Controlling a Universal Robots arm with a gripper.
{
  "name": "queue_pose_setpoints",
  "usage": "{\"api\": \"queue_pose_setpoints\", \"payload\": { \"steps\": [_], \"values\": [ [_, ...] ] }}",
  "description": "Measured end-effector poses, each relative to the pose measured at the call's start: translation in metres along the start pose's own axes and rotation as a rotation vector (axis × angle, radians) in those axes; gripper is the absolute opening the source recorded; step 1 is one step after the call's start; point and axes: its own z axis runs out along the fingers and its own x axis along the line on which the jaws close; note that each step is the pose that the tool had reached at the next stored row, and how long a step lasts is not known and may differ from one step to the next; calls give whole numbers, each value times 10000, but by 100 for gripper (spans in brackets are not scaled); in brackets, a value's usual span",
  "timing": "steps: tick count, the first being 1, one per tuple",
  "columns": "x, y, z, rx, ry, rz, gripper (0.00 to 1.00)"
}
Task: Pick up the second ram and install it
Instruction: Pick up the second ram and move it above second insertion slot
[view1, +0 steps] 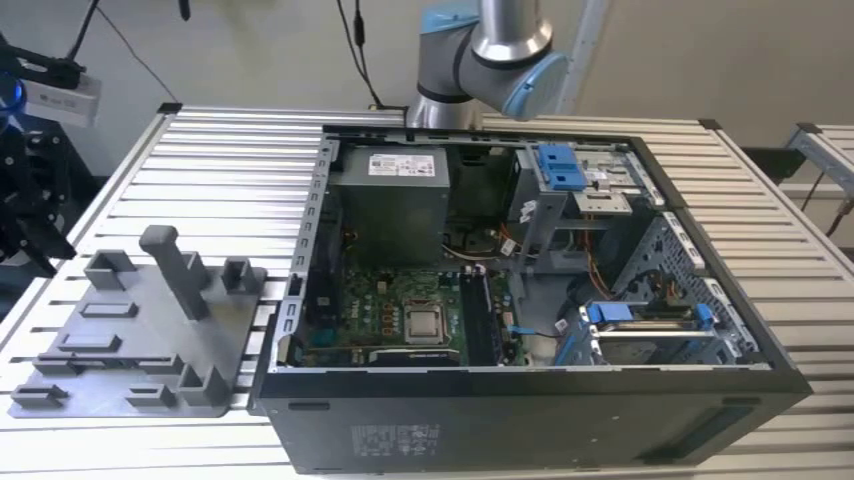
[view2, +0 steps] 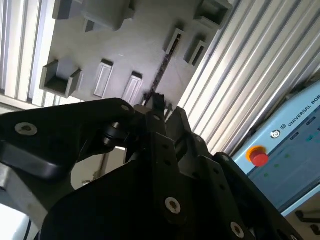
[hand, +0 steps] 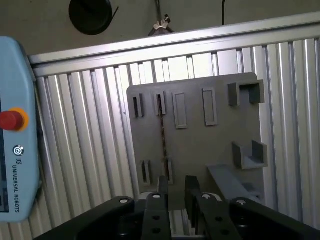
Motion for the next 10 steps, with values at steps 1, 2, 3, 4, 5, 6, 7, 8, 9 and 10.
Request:
{"api": "queue_pose_setpoints", "payload": {
  "steps": [1,2,3,4,5,6,7,8,9,10],
  "values": [
    [0,0,0,0,0,0,36],
    [0,0,0,1,0,0,36],
    [0,0,0,1,1,0,36],
    [0,0,0,1,1,0,42],
    [0,0,0,0,2,0,42],
    [0,3,5,2,2,-1,42],
    [1,14,13,15,3,2,42],
    [1,20,29,19,-1,2,42],
    [1,24,46,20,1,0,42],
    [2,30,64,22,1,-2,42]
  ]
}}
